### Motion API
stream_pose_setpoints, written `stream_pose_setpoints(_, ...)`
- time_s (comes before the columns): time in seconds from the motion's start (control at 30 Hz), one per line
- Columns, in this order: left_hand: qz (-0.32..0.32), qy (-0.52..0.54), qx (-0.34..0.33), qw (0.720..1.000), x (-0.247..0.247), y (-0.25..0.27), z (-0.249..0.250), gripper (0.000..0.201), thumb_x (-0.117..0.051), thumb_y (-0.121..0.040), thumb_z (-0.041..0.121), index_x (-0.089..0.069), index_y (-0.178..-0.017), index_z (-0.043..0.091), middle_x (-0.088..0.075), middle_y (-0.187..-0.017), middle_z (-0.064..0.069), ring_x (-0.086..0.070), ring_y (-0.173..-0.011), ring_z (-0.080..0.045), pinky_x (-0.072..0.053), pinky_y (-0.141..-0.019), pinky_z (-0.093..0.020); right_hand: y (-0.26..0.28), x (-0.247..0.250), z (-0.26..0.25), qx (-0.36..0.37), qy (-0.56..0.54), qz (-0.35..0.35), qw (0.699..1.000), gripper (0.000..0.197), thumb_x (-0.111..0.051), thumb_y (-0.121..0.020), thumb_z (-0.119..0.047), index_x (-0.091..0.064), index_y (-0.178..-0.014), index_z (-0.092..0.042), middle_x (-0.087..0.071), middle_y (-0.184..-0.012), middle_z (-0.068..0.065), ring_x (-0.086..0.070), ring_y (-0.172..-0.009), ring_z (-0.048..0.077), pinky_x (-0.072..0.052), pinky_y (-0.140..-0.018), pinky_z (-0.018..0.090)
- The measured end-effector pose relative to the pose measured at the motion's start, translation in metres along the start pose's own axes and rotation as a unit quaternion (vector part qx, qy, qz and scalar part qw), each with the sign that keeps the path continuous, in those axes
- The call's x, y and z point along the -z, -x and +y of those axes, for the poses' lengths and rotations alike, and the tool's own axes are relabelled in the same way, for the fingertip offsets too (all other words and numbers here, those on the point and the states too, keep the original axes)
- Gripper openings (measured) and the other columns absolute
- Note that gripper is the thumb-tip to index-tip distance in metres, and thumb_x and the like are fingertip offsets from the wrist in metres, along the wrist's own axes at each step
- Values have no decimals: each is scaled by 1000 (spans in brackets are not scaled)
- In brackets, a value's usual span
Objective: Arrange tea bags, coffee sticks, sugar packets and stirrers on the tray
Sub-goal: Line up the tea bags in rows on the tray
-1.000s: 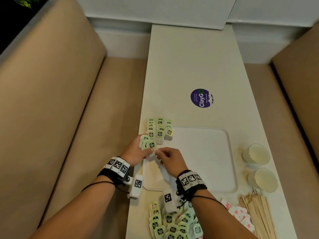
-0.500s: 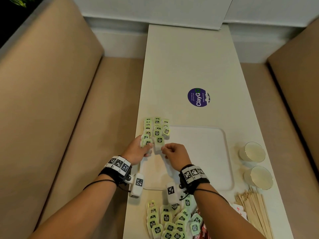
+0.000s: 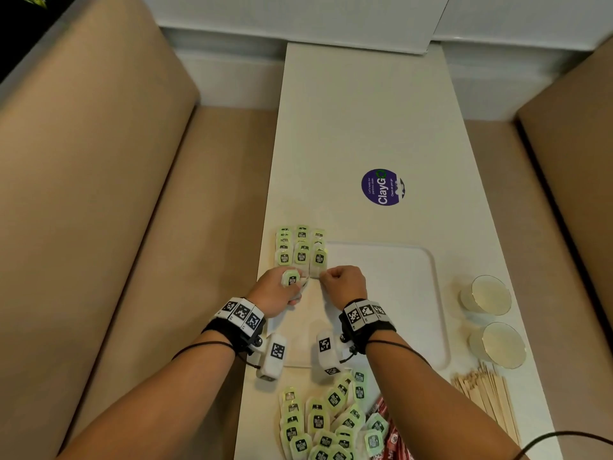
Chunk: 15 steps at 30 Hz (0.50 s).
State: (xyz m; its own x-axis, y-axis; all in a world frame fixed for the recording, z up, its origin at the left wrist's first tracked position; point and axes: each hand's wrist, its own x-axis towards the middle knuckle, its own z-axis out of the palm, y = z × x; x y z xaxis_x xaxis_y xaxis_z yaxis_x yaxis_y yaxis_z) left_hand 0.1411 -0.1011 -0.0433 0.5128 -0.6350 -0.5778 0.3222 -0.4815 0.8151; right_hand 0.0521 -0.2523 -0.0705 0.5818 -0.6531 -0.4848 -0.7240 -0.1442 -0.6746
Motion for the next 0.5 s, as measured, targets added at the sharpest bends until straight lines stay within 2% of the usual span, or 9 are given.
stream_pose_setpoints(0.07, -1, -14, 8, 1000, 1, -2, -1, 19, -52, -101, 0, -60, -101, 18, -54, -85, -13, -52, -74, -27, -47, -70, -40, -2, 0, -1, -1, 6, 5, 1000, 26, -68, -89, -24, -76, -68, -11, -68, -65, 1, -61, -64, 17, -42, -59, 20)
stream_pose_setpoints(0.2, -12, -41, 18, 999, 1, -3, -1, 19, -51, -101, 5, -61, -106, 20, -57, -85, -13, -57, -76, -27, -53, -72, -39, -3, -1, -1, -2, 14, 18, 1000, 38, -68, -89, -23, -61, -52, -20, -60, -56, -5, -55, -59, 17, -39, -58, 21)
stream_pose_setpoints(0.27, -12, -45, 14, 999, 0, -3, 2, 18, -51, -102, 5, -61, -110, 16, -58, -87, -14, -58, -76, -27, -54, -71, -38, -5, -2, -2, -5, 11, 17, 1000, 30, -69, -88, -24, -67, -58, -18, -64, -60, -4, -59, -63, 18, -42, -62, 23)
stream_pose_setpoints(0.37, -8, -48, 10, 999, -1, -4, 3, 13, -52, -103, 8, -60, -110, 15, -60, -89, -13, -60, -77, -25, -55, -69, -36, -6, -1, -3, -20, -7, 22, 1000, 10, -71, -86, -27, -72, -83, -18, -73, -84, -1, -66, -82, 19, -47, -71, 24)
stream_pose_setpoints(0.43, -8, -52, 8, 999, 0, -5, 3, 13, -55, -102, 10, -62, -112, 15, -64, -90, -11, -64, -77, -23, -56, -72, -37, -4, 0, -4, -20, -11, 31, 999, 11, -71, -86, -27, -64, -84, -19, -68, -86, -2, -62, -81, 18, -43, -66, 26)
stream_pose_setpoints(0.5, -1, -51, 7, 999, 1, -4, 2, 16, -58, -99, 6, -64, -112, 13, -66, -89, -11, -65, -75, -22, -57, -72, -38, 0, 0, -4, -10, -7, 37, 999, 23, -70, -86, -31, -52, -76, -20, -59, -77, -5, -54, -72, 16, -38, -60, 26)
